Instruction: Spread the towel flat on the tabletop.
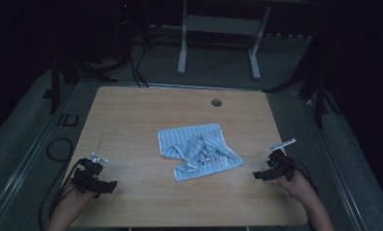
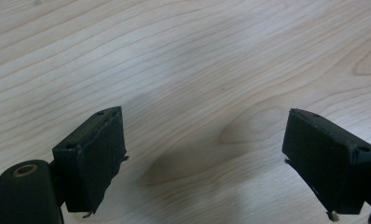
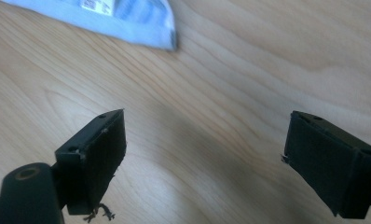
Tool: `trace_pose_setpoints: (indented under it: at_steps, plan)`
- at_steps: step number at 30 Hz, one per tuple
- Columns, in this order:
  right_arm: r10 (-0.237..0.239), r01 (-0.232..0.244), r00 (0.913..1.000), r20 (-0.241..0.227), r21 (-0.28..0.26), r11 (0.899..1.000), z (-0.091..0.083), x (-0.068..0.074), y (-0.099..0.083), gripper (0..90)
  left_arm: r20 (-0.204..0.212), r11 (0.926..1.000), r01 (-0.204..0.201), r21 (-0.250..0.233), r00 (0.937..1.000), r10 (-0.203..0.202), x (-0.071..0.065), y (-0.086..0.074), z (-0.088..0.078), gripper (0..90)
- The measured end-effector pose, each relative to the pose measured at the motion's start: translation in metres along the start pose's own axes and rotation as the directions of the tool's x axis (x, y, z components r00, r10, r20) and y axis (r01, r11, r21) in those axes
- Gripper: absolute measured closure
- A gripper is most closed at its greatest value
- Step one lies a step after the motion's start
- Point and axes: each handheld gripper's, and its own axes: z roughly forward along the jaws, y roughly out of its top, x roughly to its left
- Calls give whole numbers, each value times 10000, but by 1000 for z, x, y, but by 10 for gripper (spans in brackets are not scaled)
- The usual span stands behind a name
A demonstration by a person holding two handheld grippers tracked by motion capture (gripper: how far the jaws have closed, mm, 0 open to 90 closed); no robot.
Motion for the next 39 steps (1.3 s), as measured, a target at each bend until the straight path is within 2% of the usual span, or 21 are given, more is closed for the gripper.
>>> trace_pose_setpoints:
  at_steps: [2,5,8,9,13,14,16,20,21,24,26,27,29,30,31,32,33,35,36,37,39]
  plan:
    - [-324,324,9995,60,65,9995,-2,5,9,125,260,9995,-288,132,9993,284,-8,7,3,132]
    - [-635,635,9980,48,81,9980,-3,11,19,125,518,9991,-382,158,9980,373,-15,12,6,132]
    - [-657,657,9978,11,24,9978,-3,12,21,125,578,9983,-559,149,9968,549,-21,17,9,132]
    - [-884,884,9961,31,-18,9961,-3,16,31,128,774,9970,-770,57,9941,763,-30,25,12,132]
    - [-1254,1253,9921,27,201,9919,0,22,42,165,964,9931,-1170,110,9886,1154,-43,35,16,141]
    - [-1254,1253,9921,27,201,9919,0,22,42,165,964,9931,-1170,110,9886,1154,-43,35,16,141]
    - [-1527,1529,9882,-87,440,9873,3,26,49,182,989,9923,-1233,77,9876,1219,-53,43,17,141]
    - [-1783,1794,9837,-241,572,9821,6,31,60,209,1233,9892,-1462,-96,9815,1463,-65,51,16,141]
    - [-1860,1877,9820,-314,635,9802,7,32,63,215,1372,9863,-1645,-88,9768,1642,-72,56,17,141]
    - [-2025,2049,9785,-396,720,9761,9,35,68,220,1399,9820,-1890,-5,9723,1872,-79,61,19,142]
    - [-2292,2325,9724,-438,971,9677,12,38,76,265,1488,9763,-2164,14,9655,2138,-90,67,21,142]
    - [-2442,2478,9686,-465,1069,9629,14,40,79,268,1488,9763,-2164,14,9655,2138,-90,67,21,142]
    - [-2676,2710,9625,-440,1248,9544,17,43,84,290,1566,9719,-2353,-53,9597,2332,-100,75,23,142]
    - [-2676,2710,9625,-440,1248,9544,17,43,84,290,1566,9719,-2353,-53,9597,2332,-100,75,23,142]
    - [-2890,2932,9560,-495,1424,9454,20,45,90,297,1658,9680,-2507,-53,9544,2481,-106,80,24,142]
    - [-2890,2932,9560,-495,1424,9454,20,45,90,297,1658,9680,-2507,-53,9544,2481,-106,80,24,142]
    - [-3161,3180,9480,-383,1622,9341,22,49,96,314,1735,9621,-2727,-92,9471,2701,-112,86,25,142]
    - [-3383,3407,9400,-435,1668,9252,24,52,102,323,1772,9597,-2805,-176,9438,2791,-118,91,25,142]
    - [-3383,3407,9400,-435,1668,9252,24,52,102,323,1772,9597,-2805,-176,9438,2791,-118,91,25,142]
    - [-3555,3579,9336,-455,1680,9185,26,56,109,326,1814,9563,-2915,-240,9394,2909,-124,96,25,142]
    - [-3664,3694,9292,-496,1657,9144,28,61,116,337,1849,9524,-3034,-286,9348,3033,-129,101,25,142]
